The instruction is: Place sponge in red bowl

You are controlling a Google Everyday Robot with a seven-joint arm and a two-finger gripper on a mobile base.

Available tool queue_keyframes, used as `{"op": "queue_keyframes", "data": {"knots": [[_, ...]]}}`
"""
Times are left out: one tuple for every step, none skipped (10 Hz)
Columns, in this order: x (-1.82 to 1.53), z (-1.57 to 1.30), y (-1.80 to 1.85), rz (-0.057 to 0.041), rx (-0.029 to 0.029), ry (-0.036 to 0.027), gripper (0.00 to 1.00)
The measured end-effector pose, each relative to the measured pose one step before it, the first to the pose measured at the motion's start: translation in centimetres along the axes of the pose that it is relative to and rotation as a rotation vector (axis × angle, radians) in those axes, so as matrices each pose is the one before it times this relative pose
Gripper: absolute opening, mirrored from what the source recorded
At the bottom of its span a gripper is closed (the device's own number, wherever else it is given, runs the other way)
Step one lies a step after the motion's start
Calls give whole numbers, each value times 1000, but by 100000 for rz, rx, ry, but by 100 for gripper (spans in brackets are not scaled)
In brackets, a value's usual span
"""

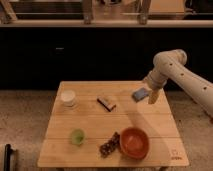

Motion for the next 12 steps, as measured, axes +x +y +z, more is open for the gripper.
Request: {"op": "queue_keyframes", "data": {"knots": [[61, 59, -50, -128, 74, -25, 80], [42, 119, -92, -223, 79, -170, 80], [119, 119, -230, -93, 245, -165, 80], [-71, 196, -195, -175, 173, -149, 80], [-111, 228, -253, -336, 187, -8, 80], [-56, 105, -183, -419, 172, 75, 80], [119, 108, -179, -302, 211, -71, 80], [263, 71, -163, -11, 269, -101, 80], [30, 228, -22, -96, -85, -116, 80], [-153, 311, -81, -625, -51, -199, 80], [-163, 305, -87, -602, -76, -108, 80], [-118, 178, -70, -523, -79, -131, 80]]}}
